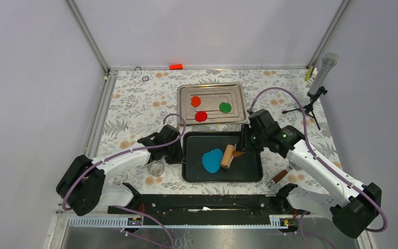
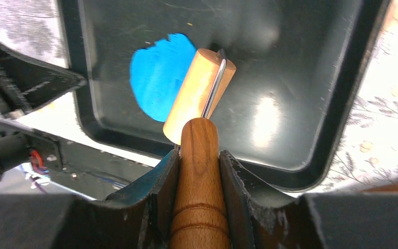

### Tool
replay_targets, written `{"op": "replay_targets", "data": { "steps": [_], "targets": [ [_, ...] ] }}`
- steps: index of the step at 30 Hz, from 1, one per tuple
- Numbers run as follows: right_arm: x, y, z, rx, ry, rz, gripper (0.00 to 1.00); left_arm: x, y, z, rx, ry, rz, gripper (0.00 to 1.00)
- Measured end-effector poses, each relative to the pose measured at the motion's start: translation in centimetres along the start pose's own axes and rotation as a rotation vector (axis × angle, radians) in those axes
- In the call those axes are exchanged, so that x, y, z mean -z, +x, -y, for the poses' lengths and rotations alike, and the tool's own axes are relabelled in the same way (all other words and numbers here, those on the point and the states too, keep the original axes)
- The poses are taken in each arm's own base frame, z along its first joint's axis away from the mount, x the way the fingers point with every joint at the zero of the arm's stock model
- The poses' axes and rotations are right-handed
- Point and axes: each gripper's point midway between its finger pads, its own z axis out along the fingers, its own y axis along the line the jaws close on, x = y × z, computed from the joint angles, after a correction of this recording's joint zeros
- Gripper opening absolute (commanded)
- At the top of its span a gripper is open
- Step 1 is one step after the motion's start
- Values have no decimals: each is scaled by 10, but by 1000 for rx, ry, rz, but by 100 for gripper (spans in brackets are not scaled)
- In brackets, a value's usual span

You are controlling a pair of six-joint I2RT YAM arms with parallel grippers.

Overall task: Roll out the dumpling wrappers from the dough
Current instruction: Flatten out the dough on the work surface.

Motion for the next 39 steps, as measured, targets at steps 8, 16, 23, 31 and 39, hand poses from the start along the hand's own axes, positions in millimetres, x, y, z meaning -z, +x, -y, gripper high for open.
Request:
{"op": "replay_targets", "data": {
  "steps": [8, 16, 23, 31, 39],
  "targets": [
    [-15, -17, -59, 7, -163, -15, 0, 7, 2, -3, -4, -8, -3, 0],
    [-49, 2, -47, -32, -152, -52, 0, 6, 4, -9, -2, -32, -8, 0],
    [-46, 12, -27, -74, -167, -6, 0, 1, 7, -13, 3, -53, -23, 0],
    [-35, 18, -5, -113, -110, 14, 0, -5, 4, -13, 2, -67, -36, 0],
    [-14, 14, 9, -112, -5, 6, 0, -9, 0, -6, -1, -53, -41, 0]
  ]
}}
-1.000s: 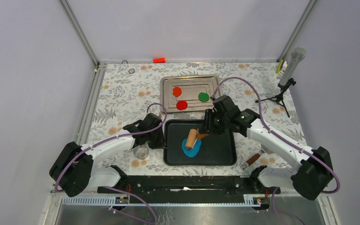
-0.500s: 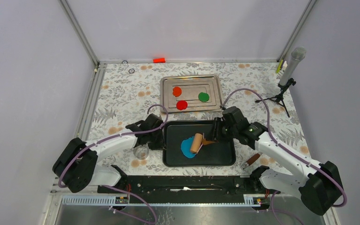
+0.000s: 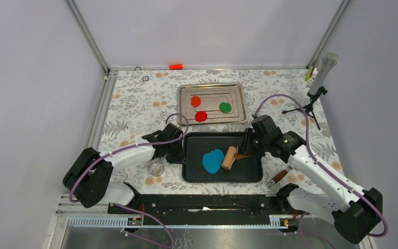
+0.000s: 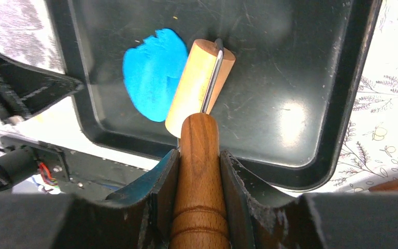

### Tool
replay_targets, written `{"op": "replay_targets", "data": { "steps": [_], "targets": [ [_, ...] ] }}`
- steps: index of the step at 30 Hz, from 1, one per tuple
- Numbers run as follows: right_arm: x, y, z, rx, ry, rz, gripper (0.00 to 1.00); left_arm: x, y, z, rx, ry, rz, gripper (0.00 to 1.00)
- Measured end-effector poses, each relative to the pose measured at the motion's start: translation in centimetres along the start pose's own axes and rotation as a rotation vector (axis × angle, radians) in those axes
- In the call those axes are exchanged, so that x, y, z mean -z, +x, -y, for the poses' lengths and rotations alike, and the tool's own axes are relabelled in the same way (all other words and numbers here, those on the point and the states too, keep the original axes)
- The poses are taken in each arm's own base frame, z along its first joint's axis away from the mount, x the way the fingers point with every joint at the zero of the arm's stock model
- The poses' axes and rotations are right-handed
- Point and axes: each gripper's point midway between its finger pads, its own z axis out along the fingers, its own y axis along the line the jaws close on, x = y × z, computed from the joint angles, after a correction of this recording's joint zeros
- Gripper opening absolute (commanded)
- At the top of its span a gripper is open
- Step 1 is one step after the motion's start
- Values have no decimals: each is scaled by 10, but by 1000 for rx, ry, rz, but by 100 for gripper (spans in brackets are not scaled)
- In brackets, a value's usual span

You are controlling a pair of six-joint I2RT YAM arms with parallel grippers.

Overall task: Roll out the dumpling wrappers from the dough
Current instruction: Flatten out the dough on the work surface.

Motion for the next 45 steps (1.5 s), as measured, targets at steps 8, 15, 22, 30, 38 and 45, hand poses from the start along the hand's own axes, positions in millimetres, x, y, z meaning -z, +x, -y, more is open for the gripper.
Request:
{"op": "replay_targets", "data": {
  "steps": [8, 15, 22, 30, 38, 45],
  "targets": [
    [4, -28, -65, 66, -142, 29, 0, -1, 0, 3, -4, 9, -9, 0],
    [-42, 6, -59, 4, -162, -66, 0, 0, 0, 0, -20, -6, -17, 0],
    [-33, 17, -34, -82, -162, 25, 0, 0, -2, 0, -26, -5, -17, 0],
    [-14, 24, 5, -153, -38, 94, 0, 1, -4, 0, -22, -3, -12, 0],
    [2, 10, 3, -107, 35, 89, 0, 1, -4, 1, -21, 2, -14, 0],
    [-8, -10, -43, -60, -76, 57, 0, 1, -5, 2, -19, 7, -12, 0]
  ]
}}
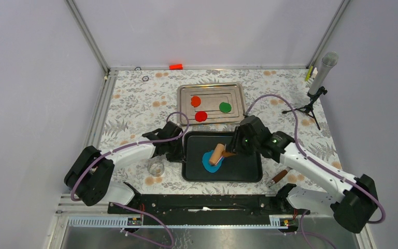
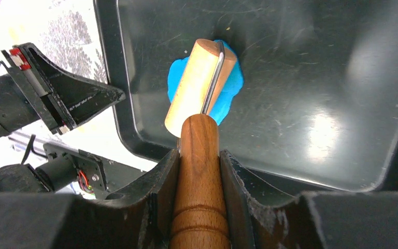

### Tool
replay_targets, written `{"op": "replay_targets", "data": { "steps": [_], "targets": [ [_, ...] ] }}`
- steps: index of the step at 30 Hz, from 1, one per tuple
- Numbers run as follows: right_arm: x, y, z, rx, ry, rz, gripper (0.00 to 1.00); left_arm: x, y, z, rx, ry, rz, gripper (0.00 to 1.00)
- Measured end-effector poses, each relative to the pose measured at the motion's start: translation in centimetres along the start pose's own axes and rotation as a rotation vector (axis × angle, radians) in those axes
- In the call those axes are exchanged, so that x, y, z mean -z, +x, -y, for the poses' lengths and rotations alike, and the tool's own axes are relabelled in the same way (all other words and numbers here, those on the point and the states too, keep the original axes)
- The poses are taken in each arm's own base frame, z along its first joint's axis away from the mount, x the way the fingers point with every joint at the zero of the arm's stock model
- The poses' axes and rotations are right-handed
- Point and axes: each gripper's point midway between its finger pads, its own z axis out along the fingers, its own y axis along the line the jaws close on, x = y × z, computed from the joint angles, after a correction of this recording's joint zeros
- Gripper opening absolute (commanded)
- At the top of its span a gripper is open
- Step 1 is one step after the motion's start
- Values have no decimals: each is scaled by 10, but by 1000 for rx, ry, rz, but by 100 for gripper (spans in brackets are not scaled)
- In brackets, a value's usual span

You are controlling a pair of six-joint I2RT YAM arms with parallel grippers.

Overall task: Roll out the dumpling wrappers from the dough
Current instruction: Flatten out the dough on the work surface.

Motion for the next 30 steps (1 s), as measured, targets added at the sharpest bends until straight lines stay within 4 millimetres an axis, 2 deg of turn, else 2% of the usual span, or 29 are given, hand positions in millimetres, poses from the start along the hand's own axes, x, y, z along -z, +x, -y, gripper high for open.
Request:
{"op": "replay_targets", "data": {
  "steps": [5, 9, 17, 20, 30],
  "targets": [
    [-21, 20, -10, 28, -40, -102, 0, 0, -1, 1, -1, 6, 4, 0],
    [-27, 28, -9, 40, -68, -121, 0, -3, 0, 0, 2, 1, -7, 0],
    [-10, 31, 16, 58, -24, -55, 0, -3, 0, 0, 1, 1, -8, 0],
    [-11, 33, 19, 62, -9, -62, 0, -3, 0, 0, 1, 1, -8, 0],
    [-49, 29, -22, 76, -118, -94, 0, -3, 0, 0, 1, 1, -9, 0]
  ]
}}
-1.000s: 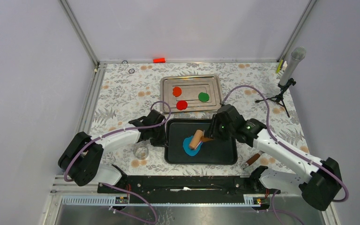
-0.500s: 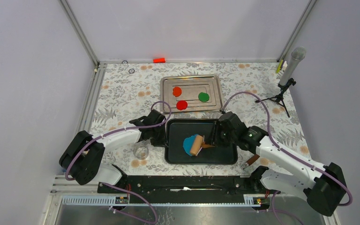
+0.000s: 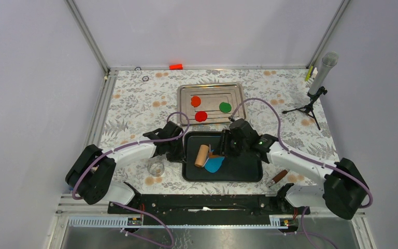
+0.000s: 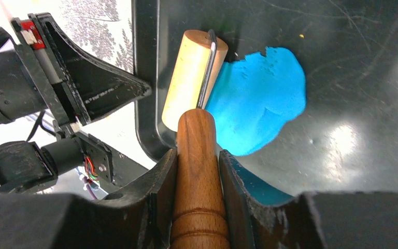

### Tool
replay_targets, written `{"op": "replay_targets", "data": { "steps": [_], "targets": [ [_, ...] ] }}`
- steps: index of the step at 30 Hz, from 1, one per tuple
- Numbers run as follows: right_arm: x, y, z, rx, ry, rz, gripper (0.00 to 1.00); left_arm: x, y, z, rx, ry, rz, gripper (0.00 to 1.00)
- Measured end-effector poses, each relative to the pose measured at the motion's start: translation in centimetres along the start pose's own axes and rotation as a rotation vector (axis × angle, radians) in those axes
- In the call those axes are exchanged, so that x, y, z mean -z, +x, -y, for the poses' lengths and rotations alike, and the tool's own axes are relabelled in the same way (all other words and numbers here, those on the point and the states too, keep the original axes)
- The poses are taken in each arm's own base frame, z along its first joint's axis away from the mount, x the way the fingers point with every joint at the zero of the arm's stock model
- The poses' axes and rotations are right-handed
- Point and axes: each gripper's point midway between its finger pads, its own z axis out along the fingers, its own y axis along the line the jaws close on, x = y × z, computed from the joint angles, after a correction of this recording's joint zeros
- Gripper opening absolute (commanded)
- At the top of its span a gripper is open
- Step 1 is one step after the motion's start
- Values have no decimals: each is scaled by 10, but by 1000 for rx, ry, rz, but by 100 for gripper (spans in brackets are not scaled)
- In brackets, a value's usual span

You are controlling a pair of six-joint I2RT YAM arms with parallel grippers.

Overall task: Roll out the dumpling wrappers from the dough
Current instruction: Flatten out the dough on the work surface.

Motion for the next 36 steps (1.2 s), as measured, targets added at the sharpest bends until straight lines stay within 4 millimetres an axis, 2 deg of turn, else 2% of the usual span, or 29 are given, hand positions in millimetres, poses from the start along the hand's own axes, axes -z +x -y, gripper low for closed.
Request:
{"op": "replay_targets", "data": {
  "steps": [2, 4, 15, 19, 28, 31, 36],
  "targets": [
    [-7, 0, -6, 2, -20, -5, 0, 0, 0, 0, 0, 0, 0, 0],
    [-7, 0, -6, 2, -23, -4, 0, 0, 0, 0, 0, 0, 0, 0],
    [33, 24, 23, -7, 40, -17, 0, -2, 0, 4, -2, 8, -15, 0],
    [29, 25, 23, -10, 45, -32, 0, -1, 0, 4, -3, 7, -16, 0],
    [-4, 17, -4, -6, -43, -63, 0, -1, 0, 3, -2, 7, -15, 0],
    [-2, 19, -3, -9, -54, -56, 0, -1, -1, 3, -1, 7, -15, 0],
    [17, 31, 8, -21, -48, -56, 0, -1, -1, 3, -2, 9, -17, 0]
  ]
}}
